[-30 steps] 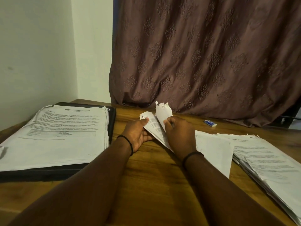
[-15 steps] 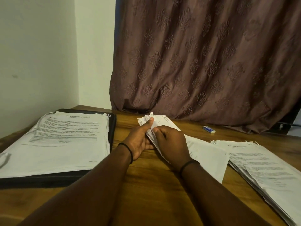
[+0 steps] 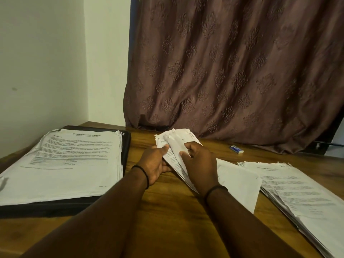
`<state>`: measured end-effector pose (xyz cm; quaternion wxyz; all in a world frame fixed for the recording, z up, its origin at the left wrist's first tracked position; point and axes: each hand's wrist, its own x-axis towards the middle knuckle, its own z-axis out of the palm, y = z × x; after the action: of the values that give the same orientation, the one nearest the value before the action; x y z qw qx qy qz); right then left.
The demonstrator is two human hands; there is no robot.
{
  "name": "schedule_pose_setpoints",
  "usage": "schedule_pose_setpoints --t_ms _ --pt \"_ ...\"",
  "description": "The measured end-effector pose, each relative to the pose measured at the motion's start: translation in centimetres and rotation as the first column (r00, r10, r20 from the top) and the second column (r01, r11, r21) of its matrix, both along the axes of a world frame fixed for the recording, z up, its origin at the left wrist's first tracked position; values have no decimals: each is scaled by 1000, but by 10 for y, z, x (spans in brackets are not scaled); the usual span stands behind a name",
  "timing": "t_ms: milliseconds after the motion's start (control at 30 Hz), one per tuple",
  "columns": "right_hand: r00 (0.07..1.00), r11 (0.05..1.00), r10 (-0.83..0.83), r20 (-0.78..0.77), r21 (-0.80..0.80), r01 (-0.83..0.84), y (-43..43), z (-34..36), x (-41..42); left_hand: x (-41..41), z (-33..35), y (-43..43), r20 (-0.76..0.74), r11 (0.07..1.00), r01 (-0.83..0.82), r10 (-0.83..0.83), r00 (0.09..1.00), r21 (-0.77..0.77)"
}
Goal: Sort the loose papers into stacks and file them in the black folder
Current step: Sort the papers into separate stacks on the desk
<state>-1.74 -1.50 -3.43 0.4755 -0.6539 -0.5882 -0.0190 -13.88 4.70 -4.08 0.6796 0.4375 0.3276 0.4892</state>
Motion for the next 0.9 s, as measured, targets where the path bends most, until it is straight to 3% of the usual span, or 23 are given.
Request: schedule_pose_setpoints --t_ms 333,533,900 --pt "990 996 70 -124 61 -62 2 -6 0 -1 0 1 26 999 8 -7 1000 -41" --pt "987 999 20 -157 47 -13 -1 -2 -2 -1 2 -1 11 999 10 -10 1000 -46" --pt "989 994 106 -102 -28 -109 -5 -1 -6 -4 2 2 74 997 78 -76 994 -20"
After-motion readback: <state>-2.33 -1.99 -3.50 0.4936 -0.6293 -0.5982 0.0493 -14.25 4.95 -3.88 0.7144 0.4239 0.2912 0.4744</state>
